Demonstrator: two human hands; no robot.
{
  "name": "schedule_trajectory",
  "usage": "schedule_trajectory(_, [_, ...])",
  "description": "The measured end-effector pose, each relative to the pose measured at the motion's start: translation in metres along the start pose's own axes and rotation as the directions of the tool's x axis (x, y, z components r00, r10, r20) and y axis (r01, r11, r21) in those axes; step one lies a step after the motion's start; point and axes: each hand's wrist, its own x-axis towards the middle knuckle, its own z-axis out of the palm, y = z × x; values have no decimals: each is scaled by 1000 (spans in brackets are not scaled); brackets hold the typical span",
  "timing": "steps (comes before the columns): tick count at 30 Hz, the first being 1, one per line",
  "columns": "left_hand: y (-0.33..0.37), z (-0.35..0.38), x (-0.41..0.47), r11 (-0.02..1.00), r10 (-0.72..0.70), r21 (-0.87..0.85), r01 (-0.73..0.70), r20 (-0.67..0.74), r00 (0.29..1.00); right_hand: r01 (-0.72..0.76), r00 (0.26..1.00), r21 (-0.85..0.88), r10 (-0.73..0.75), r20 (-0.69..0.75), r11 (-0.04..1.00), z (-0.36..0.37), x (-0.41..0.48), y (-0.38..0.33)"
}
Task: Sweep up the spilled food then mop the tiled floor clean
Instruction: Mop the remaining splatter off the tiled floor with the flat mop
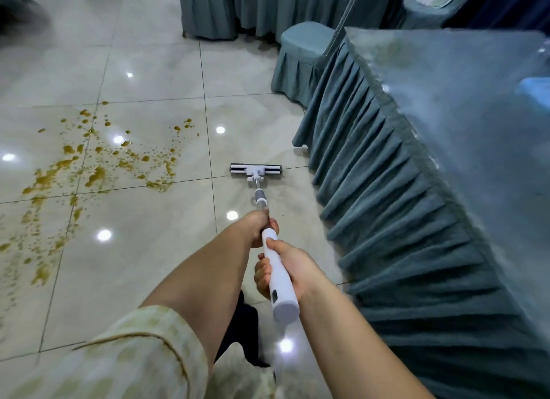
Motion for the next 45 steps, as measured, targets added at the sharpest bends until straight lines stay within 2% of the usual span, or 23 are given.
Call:
schedule_trajectory(5, [-20, -21, -41, 991, 79, -111, -80, -16, 997, 15, 996, -147, -1, 90, 989, 11, -22, 36])
schedule_trajectory(10, [-31, -55, -54, 983, 95, -157, -97, -16, 995, -19, 993, -259, 49, 108, 966, 21, -29, 58])
schedule_trajectory(20, [13, -152, -81, 945, 189, -252, -208, -97, 977, -44, 980, -444, 125, 155, 895, 106, 4, 81])
schedule_trajectory(26, [31, -217, -93, 874, 181, -429, -227, -147, 972, -78, 965, -540, 199, 170, 838, 154, 17, 92])
schedule_trajectory(30, [46, -251, -95, 874, 185, -421, -243, -174, 967, -127, 956, -534, 248, 160, 836, 184, 35, 97])
schedule_trajectory(36, [126, -276, -74, 877, 189, -424, -228, -133, 973, -108, 959, -494, 222, 177, 863, 248, 80, 56])
schedule_trajectory(45, [297, -364, 25, 893, 147, -397, -211, -186, 972, -173, 975, -536, 222, 29, 827, 388, 217, -7])
